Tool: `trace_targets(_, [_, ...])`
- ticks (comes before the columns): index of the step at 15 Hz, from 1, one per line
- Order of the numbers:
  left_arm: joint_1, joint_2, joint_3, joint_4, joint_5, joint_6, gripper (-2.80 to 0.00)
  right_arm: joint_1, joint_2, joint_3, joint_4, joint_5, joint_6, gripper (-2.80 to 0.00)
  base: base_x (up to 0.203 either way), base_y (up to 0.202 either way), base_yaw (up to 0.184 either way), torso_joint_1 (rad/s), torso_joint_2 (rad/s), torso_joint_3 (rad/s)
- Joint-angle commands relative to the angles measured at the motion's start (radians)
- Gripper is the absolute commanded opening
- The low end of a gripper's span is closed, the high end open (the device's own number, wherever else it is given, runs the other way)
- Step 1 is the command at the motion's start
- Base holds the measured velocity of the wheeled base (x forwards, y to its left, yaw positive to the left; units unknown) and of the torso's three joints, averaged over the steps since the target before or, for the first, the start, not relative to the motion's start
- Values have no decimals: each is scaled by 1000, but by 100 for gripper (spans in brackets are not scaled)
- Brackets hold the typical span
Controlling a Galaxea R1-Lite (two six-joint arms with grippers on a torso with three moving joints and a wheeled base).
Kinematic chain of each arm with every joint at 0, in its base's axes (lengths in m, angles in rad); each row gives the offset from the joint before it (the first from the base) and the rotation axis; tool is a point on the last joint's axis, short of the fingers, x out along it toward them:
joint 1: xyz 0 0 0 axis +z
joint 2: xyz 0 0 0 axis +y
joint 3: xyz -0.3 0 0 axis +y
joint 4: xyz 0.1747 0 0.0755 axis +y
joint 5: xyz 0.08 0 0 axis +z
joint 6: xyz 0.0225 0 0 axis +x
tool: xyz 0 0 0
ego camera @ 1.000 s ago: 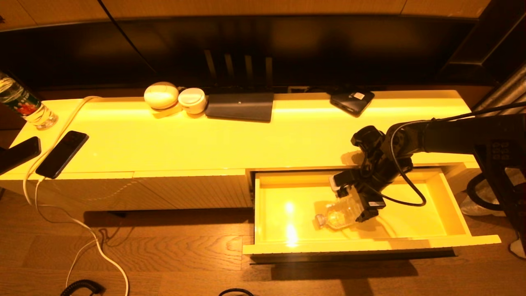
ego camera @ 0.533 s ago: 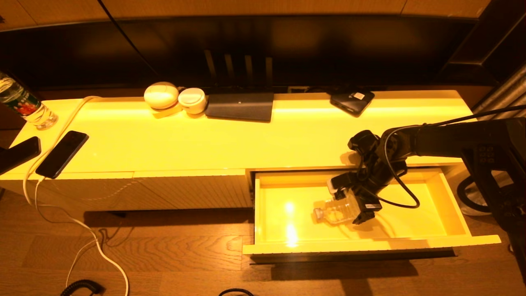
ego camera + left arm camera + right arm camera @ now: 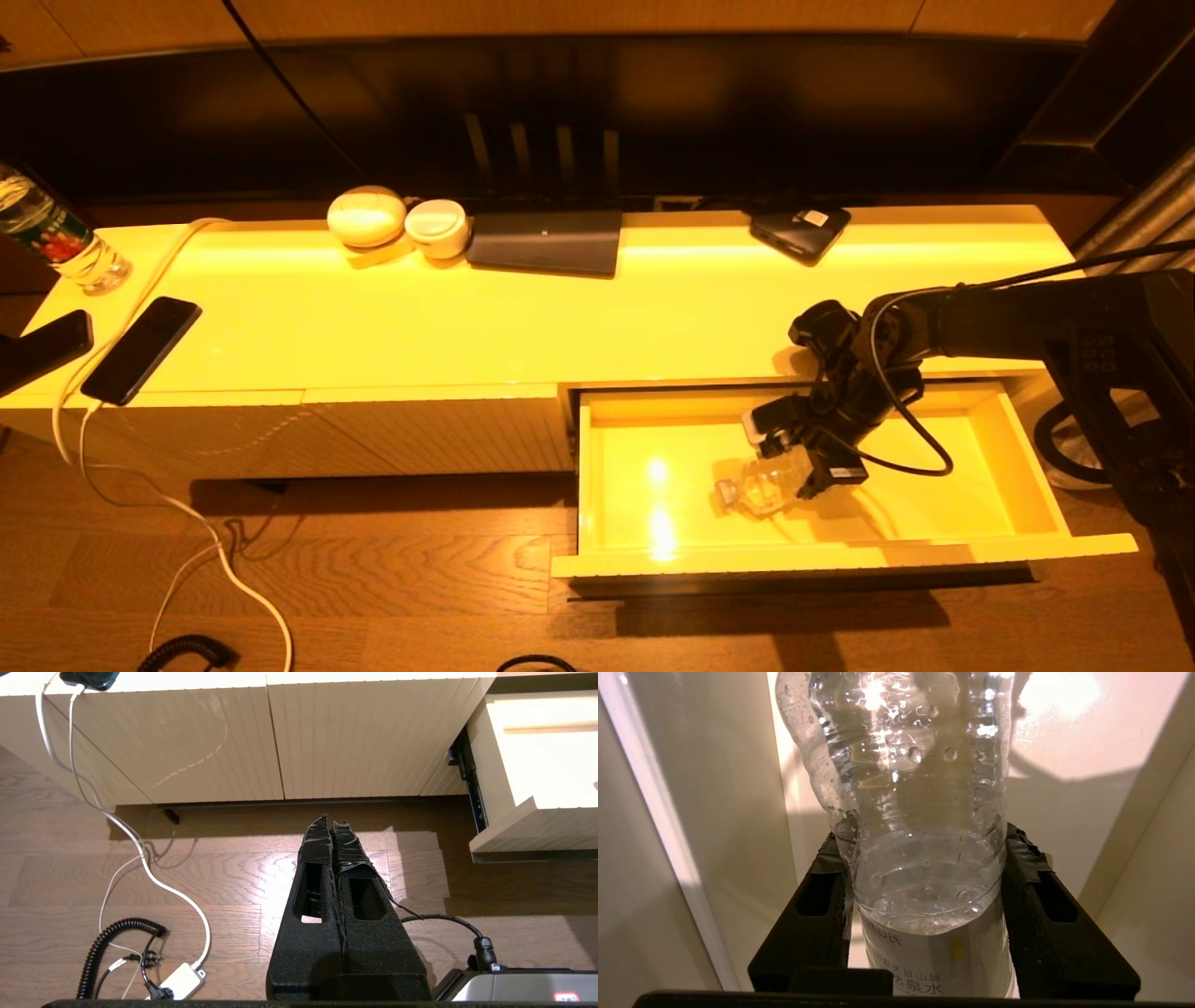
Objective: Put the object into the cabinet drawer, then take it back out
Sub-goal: Take the mineral water out of the drawer and put it on the table
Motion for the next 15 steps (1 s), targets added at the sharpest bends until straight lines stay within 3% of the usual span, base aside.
trace_targets(1, [0,0,2,0,0,0,-280,1,2,0,6,0,-7,-280,0,0,0,0,0,0])
trace_targets(15, [0,0,3,0,-1,0,-280,1,-93,47,12,0,2,-280,0,0,0,0,0,0])
